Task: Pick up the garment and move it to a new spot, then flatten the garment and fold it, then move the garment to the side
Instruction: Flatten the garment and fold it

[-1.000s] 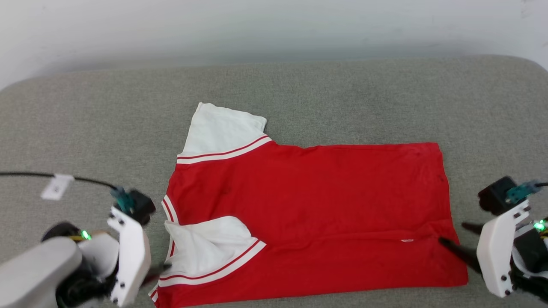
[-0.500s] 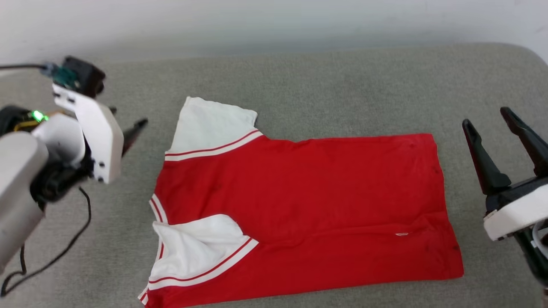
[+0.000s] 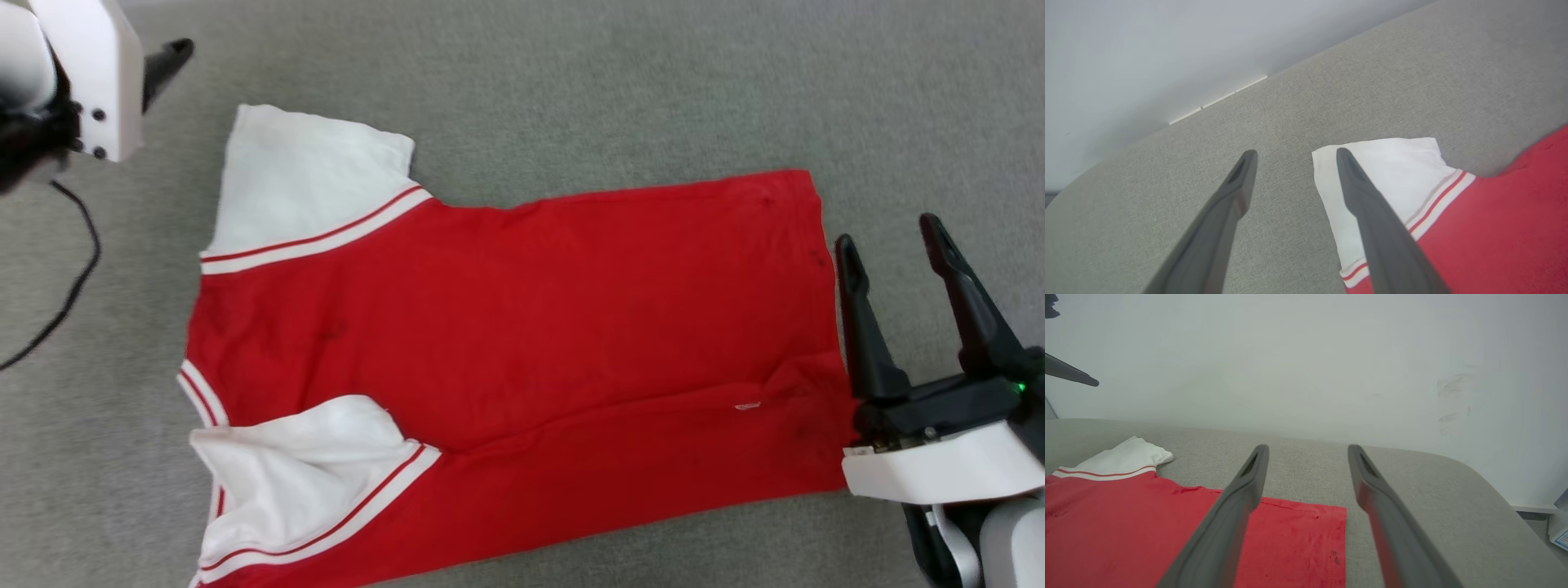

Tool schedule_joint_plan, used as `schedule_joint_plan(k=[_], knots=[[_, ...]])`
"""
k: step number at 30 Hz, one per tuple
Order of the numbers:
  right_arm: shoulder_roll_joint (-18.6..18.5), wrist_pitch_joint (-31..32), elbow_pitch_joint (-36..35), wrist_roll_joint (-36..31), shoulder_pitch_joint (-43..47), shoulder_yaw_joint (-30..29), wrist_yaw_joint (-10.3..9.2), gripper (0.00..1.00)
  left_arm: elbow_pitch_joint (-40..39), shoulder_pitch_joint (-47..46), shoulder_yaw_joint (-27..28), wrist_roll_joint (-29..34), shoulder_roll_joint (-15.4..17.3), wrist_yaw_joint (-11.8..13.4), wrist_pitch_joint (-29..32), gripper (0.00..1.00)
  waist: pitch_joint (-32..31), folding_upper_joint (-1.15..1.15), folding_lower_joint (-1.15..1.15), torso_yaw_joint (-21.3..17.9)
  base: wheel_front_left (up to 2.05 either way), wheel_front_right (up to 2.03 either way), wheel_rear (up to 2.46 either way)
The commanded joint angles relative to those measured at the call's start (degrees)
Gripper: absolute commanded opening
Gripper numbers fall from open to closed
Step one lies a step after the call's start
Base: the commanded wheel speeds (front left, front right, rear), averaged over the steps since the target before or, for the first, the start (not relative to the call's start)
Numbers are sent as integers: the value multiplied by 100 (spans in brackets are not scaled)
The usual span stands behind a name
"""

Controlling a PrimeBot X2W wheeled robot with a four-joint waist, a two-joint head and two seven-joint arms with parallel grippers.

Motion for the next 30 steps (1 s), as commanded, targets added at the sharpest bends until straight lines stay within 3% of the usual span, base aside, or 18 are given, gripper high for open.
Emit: schedule_joint_plan(k=[1, 8, 16, 17, 18, 25, 30], knots=[[33, -30, 17, -52, -98, 41, -5, 100, 98, -50, -56, -38, 8, -46, 185, 100, 387, 0, -1, -299, 0, 0, 0], [47, -166, 230, -104, -559, 290, -5, 100, 325, -704, -323, -164, 96, -195, 1731, 100, 988, 0, -1, -692, 0, 0, 0], [3, -303, 511, -79, -796, 391, -5, 100, 325, -568, -737, -186, 254, -263, 2554, 100, 1292, 0, -1, -847, 0, 0, 0], [-12, -306, 544, -73, -807, 369, -5, 100, 310, -519, -753, -222, 254, -271, 2556, 24, 1290, 0, -1, -836, 0, 0, 0], [-26, -308, 570, -63, -827, 340, -5, 100, 291, -467, -760, -260, 240, -267, 2551, 0, 1276, 0, -1, -817, 0, 0, 0], [-218, 7, 587, -124, -1005, -18, -6, 100, 47, -487, -791, -210, 237, -321, 2246, 0, 897, 0, -1, -565, 0, 0, 0], [-598, 544, 350, -70, -1337, -306, -5, 100, -272, -549, -823, -216, 106, -324, 1856, 0, 521, 0, -1, -268, 0, 0, 0]])
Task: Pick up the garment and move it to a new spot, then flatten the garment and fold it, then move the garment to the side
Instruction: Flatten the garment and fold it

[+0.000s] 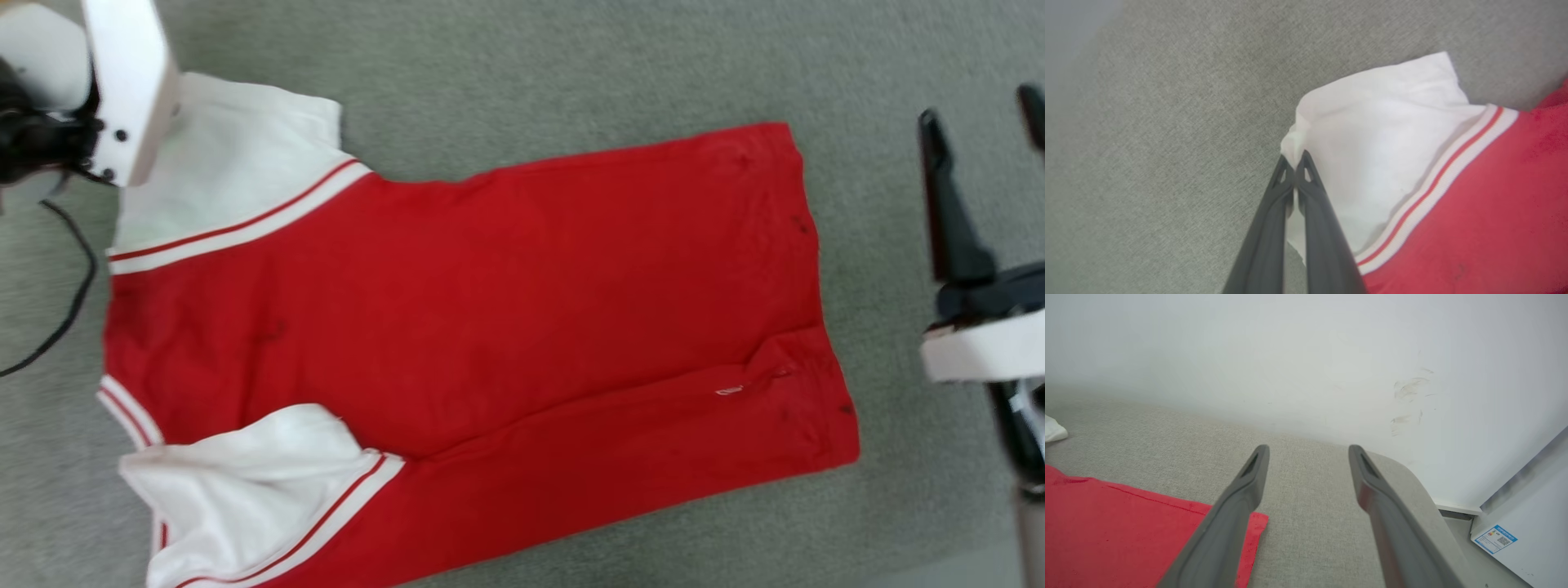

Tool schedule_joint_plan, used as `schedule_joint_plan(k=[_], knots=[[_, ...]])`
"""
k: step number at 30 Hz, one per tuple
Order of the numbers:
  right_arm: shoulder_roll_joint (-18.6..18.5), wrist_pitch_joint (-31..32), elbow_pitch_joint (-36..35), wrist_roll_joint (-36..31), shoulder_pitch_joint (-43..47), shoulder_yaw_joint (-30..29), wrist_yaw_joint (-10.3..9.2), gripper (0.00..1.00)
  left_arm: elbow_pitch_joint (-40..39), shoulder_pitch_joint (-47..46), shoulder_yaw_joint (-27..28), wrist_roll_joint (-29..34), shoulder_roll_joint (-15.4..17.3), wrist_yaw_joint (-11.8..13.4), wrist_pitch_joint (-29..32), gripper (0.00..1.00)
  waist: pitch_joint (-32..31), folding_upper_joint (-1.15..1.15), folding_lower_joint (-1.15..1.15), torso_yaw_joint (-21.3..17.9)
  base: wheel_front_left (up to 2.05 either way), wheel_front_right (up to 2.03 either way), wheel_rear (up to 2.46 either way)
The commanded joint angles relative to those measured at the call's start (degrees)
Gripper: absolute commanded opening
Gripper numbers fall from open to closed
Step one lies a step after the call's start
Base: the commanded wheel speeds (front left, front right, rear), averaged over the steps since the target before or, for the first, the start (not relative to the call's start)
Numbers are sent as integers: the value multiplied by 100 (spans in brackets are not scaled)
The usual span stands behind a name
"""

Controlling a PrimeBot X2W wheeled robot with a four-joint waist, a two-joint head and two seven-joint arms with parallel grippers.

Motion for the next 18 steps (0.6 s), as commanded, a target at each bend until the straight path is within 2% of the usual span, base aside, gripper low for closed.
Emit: schedule_joint_plan(k=[1, 6, 8, 13, 18], knots=[[-164, 153, -40, 55, -158, -36, -5, 100, -78, 49, -12, -41, -23, -3, -87, 0, -254, 0, -1, 238, 0, 0, 0], [-926, 1145, 62, 347, -684, 216, -5, 100, -567, 62, -188, -47, -49, -5, -320, 0, -464, 0, -1, 480, 0, 0, 0], [-1282, 1760, 223, 614, -856, 496, -6, 100, -788, 55, -255, -53, -12, -6, -403, 0, -495, 0, -1, 555, 0, 0, 0], [-2253, 3398, 577, 1600, -1452, 1244, -6, 100, -1257, 75, -401, -102, 65, -7, -565, 0, -465, 0, -1, 748, 0, 0, 0], [-2861, 4938, 925, 2654, -2105, 1940, -6, 100, -1551, -40, -408, -185, 86, -7, -732, 0, -284, 0, -1, 937, 0, 0, 0]])
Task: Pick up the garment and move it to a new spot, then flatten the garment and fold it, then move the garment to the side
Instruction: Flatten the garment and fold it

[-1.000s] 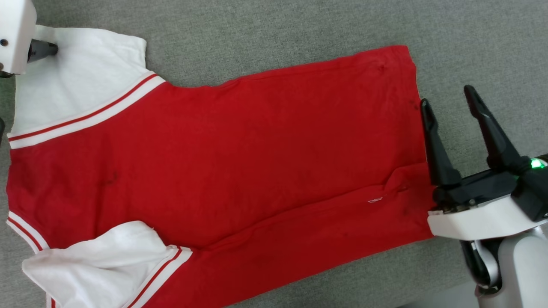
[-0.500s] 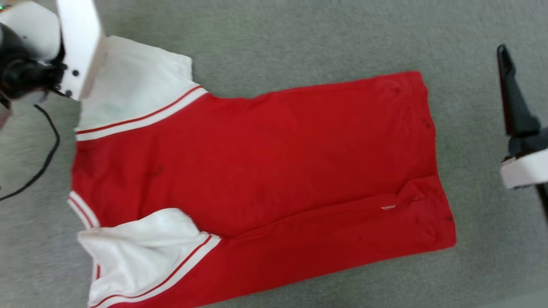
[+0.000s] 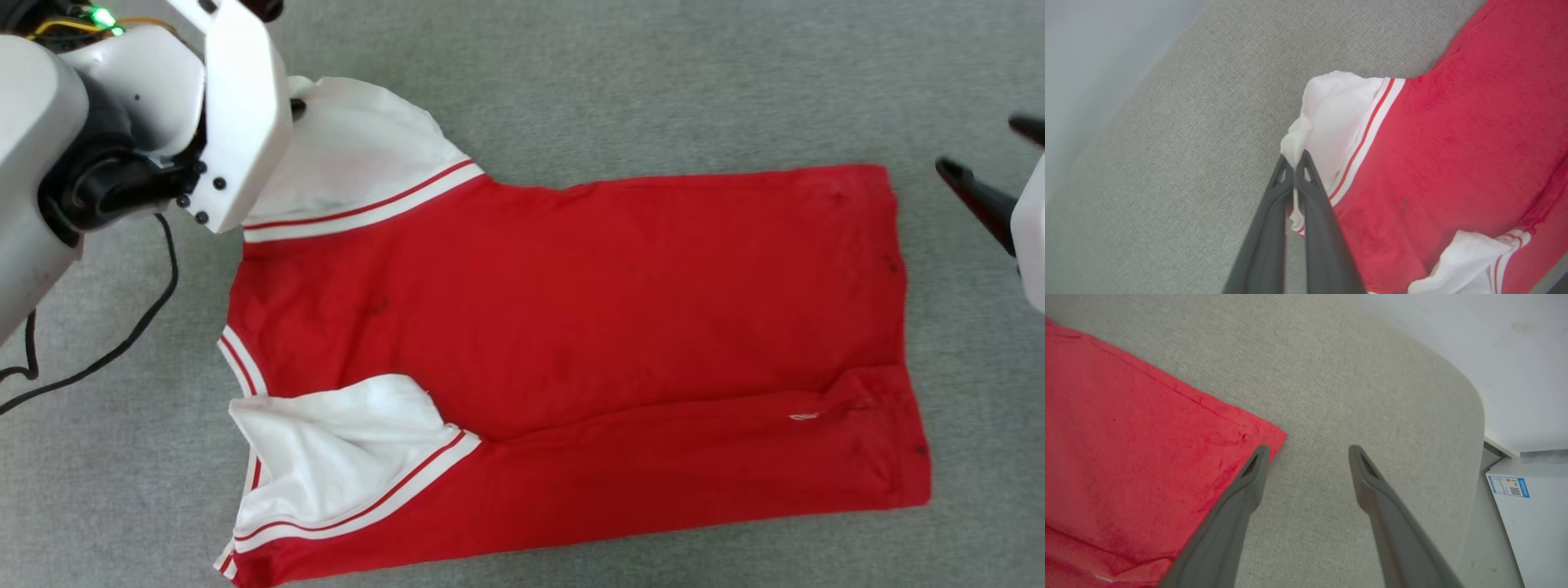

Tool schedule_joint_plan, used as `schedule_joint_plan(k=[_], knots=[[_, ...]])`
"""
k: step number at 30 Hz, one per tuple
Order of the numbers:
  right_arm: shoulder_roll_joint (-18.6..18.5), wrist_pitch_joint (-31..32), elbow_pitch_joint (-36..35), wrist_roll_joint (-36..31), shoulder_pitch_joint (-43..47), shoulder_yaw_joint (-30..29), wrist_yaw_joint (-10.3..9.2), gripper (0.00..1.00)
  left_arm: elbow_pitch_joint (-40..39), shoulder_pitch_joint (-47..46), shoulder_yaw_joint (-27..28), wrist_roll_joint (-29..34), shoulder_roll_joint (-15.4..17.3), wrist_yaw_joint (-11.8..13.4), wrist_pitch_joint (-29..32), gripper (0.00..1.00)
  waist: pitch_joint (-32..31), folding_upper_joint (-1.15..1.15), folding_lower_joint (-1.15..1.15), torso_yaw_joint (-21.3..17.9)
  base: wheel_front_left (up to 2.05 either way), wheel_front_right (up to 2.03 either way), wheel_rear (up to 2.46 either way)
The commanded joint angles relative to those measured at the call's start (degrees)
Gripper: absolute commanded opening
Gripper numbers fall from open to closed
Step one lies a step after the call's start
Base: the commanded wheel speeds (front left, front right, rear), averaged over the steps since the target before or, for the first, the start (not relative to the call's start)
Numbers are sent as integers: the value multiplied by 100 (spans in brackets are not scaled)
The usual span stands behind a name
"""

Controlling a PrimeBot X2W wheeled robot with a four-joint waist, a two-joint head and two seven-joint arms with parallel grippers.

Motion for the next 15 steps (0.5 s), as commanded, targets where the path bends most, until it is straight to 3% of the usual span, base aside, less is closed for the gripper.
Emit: schedule_joint_plan(k=[1, 8, 15], knots=[[-104, 412, 120, 296, -236, 149, -6, 100, -53, -90, 1, -28, 15, -2, -37, 0, 130, 0, 0, 114, 0, 0, 0], [-115, 1530, 579, 787, -852, 441, -7, 100, -228, -310, -24, -20, -49, -2, -141, 0, 446, 0, 0, 338, 0, 0, 0], [125, 1701, 1155, 816, -1055, 768, -6, 100, -298, -516, -135, -2, -61, -3, -290, 0, 716, 0, 0, 516, 0, 0, 0]])
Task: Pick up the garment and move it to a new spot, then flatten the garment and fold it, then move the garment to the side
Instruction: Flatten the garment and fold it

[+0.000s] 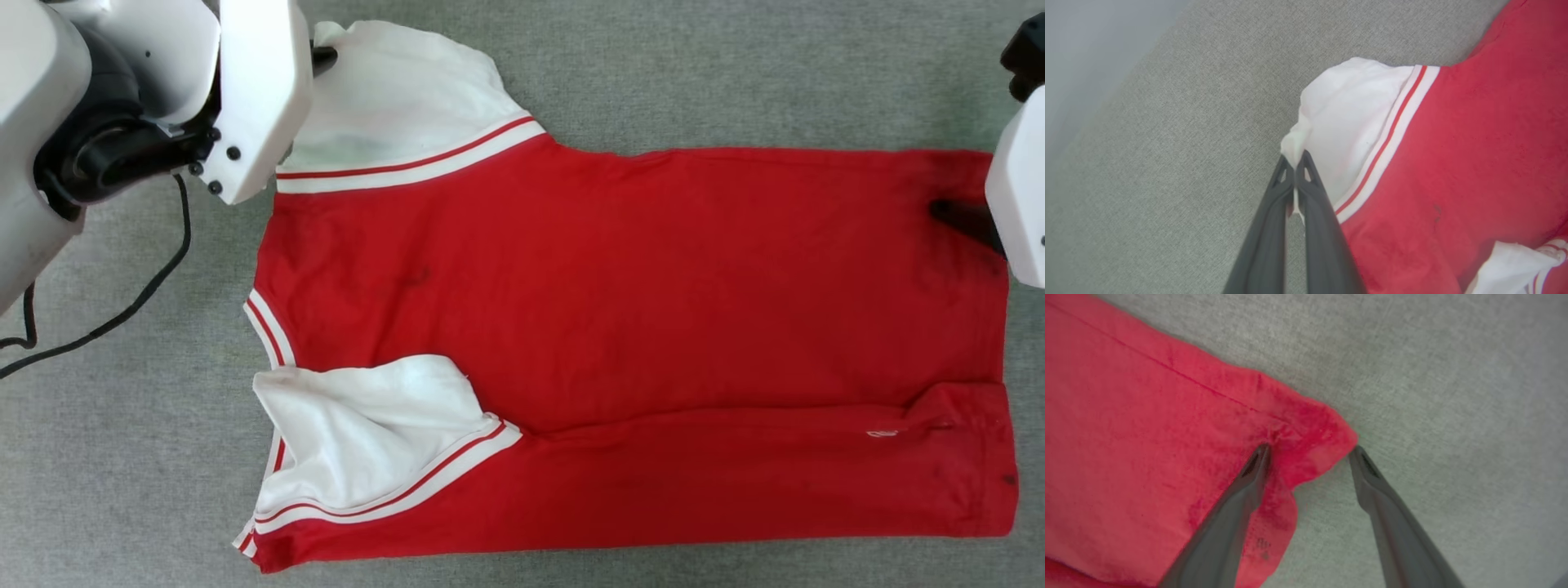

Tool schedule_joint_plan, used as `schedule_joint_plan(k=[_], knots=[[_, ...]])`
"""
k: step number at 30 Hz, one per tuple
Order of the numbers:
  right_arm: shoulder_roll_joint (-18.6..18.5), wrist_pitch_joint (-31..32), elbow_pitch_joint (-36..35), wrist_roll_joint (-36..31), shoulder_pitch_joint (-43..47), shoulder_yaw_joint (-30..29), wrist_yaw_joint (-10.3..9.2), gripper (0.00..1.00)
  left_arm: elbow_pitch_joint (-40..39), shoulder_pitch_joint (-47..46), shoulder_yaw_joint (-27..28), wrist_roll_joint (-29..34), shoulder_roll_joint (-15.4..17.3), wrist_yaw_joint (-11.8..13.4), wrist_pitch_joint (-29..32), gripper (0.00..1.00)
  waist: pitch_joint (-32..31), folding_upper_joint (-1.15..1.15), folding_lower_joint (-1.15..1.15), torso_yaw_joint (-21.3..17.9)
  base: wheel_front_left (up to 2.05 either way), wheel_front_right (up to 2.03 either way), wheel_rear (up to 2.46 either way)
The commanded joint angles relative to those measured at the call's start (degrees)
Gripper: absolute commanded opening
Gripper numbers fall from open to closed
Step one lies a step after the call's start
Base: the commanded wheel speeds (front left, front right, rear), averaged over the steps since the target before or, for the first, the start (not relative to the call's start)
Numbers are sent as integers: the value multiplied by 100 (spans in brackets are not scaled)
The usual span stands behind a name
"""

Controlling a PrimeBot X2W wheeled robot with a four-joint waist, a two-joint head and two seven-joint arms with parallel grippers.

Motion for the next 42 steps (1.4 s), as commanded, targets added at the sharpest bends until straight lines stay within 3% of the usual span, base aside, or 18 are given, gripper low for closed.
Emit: schedule_joint_plan(k=[1, 6, 7, 8, 9, 15, 24, 35, 42], knots=[[66, -20, 73, -3, -26, 72, -5, 100, -13, -94, -19, 22, 5, -3, -39, 0, 51, 0, 0, 42, 0, 0, 0], [282, -238, 420, -3, 229, 503, -4, 100, 24, -110, -154, -28, 77, -3, -128, 0, 61, 0, 0, 34, 0, 0, 0], [326, -354, 437, 19, 195, 506, -4, 47, 42, -93, -173, -45, 98, -3, -150, 0, 39, 0, 0, 20, 0, 0, 0], [338, -451, 462, 11, 138, 513, -4, 12, 72, -59, -193, -70, 109, -3, -178, 0, 5, 0, 0, 8, 0, 0, 0], [312, -514, 469, 5, 91, 557, -4, 0, 91, -9, -213, -83, 122, -3, -210, 0, -46, 0, 0, 1, 0, 0, 0], [168, -1228, 510, 162, -23, 585, -4, 0, 203, 259, -294, -257, 186, -3, -482, 0, -561, 0, 0, -61, 0, 0, 0], [-371, -2263, 65, 423, 574, 1155, -5, 0, -311, 1055, -423, -426, 628, 13, -902, 0, -1490, 0, 0, -117, 0, 0, 0], [-780, -3047, -205, 814, 1838, 1141, -5, 0, -1260, 2497, -564, -511, 1090, 353, -995, 0, -2219, 0, 0, -23, 0, 0, 0], [-727, -3218, -192, 815, 2662, 1130, -5, 0, -1418, 3615, -594, -574, 1161, 525, -1084, 0, -2309, 0, 0, -31, 0, 0, 0]])
